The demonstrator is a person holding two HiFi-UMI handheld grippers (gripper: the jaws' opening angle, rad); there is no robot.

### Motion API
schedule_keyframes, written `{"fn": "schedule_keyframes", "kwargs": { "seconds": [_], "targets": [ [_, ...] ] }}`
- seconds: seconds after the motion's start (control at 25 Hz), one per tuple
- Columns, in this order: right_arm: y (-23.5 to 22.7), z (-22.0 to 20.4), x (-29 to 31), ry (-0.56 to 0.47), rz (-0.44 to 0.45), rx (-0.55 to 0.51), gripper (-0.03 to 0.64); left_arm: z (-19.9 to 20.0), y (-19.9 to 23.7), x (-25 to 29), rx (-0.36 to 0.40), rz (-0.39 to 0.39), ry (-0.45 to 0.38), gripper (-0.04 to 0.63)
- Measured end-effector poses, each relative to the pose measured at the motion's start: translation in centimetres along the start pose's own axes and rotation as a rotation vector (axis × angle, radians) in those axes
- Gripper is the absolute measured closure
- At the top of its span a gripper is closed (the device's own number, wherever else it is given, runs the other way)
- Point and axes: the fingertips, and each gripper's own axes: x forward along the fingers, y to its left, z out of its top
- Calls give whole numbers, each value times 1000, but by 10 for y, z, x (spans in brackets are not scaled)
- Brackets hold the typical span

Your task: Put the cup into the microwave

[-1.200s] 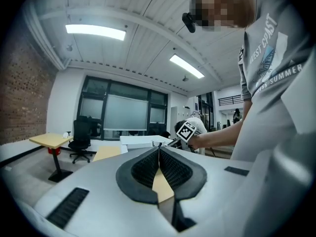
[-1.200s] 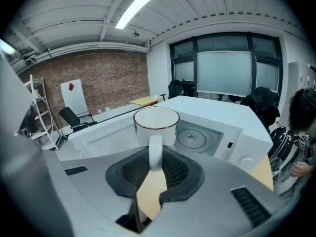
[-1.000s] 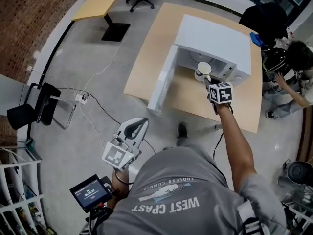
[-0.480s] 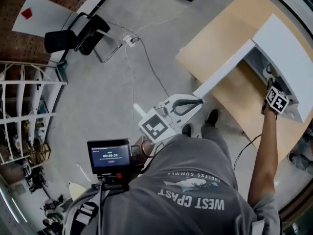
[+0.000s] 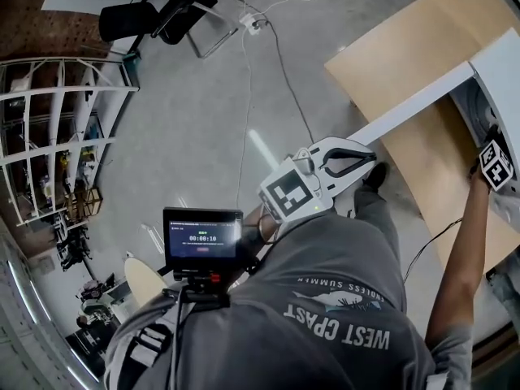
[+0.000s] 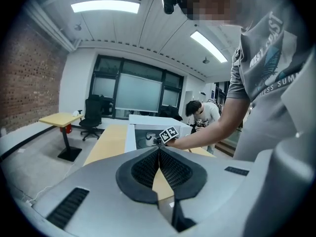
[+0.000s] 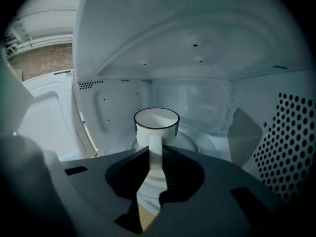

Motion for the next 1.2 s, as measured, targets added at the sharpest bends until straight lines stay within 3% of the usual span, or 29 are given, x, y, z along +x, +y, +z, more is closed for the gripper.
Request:
{"fn": "schedule_keyframes", "kwargs": {
  "seconds": [0.2, 0.48, 0.68, 0.8, 1.2],
  "targets": [
    [-6, 14, 16, -41, -36, -7, 549, -1, 11, 11, -8, -2, 19, 574],
    [-21, 7, 6, -82, -94, -15, 549, -5, -5, 7, -12, -20, 17, 574],
    [-10, -2, 9, -96, -54, -16, 546, -16, -7, 1, -1, -12, 5, 574],
    [-11, -13, 11, -76, -41, 9, 488, -18, -10, -1, -25, -5, -3, 574],
    [3, -21, -5, -108, -36, 66, 485, -31, -8, -18, 12, 7, -15, 574]
  ]
}}
